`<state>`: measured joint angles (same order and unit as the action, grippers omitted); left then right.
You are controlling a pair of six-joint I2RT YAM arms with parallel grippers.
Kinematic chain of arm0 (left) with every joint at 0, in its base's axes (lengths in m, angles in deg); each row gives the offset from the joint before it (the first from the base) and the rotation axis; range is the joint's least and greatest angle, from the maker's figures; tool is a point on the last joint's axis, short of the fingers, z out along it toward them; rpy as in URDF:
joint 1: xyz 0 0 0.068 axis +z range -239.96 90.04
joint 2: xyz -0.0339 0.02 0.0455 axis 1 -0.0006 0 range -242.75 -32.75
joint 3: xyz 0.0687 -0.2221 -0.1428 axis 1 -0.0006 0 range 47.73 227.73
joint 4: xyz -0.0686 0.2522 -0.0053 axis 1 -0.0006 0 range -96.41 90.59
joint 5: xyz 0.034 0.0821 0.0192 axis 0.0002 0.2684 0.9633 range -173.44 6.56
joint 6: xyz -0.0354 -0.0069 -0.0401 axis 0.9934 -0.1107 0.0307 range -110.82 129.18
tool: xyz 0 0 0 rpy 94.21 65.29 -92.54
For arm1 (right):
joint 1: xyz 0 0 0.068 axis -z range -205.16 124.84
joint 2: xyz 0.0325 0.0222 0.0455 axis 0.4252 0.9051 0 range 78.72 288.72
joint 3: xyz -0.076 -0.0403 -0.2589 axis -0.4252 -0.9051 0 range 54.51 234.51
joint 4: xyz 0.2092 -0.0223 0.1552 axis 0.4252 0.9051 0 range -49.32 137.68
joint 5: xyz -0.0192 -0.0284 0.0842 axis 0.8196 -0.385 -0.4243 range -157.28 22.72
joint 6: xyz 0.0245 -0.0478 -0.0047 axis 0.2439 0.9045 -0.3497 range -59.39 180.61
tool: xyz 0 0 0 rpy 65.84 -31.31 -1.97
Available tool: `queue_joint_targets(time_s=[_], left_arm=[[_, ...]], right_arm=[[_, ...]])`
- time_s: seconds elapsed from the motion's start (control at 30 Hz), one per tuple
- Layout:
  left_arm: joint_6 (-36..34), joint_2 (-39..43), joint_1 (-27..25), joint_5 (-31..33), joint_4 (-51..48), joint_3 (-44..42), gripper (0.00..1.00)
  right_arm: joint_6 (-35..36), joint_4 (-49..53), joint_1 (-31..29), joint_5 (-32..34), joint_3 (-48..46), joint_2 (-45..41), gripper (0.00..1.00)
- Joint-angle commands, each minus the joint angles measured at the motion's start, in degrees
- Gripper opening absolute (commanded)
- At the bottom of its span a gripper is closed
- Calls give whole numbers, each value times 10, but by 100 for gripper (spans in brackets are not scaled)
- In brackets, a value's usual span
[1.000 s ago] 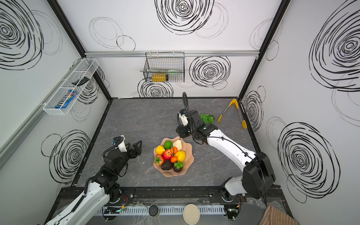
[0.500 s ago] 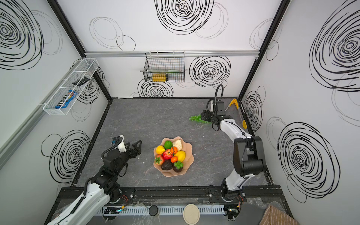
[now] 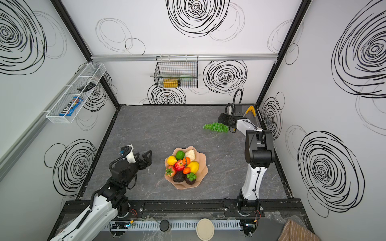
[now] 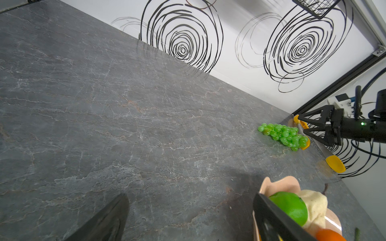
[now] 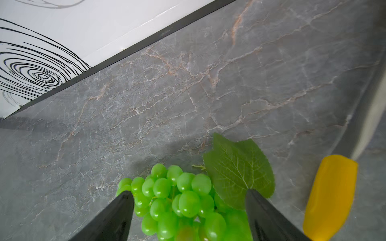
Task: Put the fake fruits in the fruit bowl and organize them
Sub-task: 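Close the right gripper on the grape bunch stem and lift it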
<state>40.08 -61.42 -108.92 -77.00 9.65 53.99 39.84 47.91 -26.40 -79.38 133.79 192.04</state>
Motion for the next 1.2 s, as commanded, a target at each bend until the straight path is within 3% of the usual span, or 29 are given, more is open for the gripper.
queue_joint_targets(time_s=[0.0, 0.7, 0.93, 1.17], left_arm=[[1, -2, 2, 1, 25, -1, 97], [1, -2, 4, -4, 28, -1, 97], [1, -5, 3, -5, 30, -2, 97], [1, -6, 4, -5, 32, -3, 97]], right_arm=[[2, 18, -3, -10, 13, 6, 85], [23, 20, -87, -31, -117, -110, 62], [12, -3, -53, 8, -151, -167, 57], [-4, -23, -5, 6, -166, -149, 51]])
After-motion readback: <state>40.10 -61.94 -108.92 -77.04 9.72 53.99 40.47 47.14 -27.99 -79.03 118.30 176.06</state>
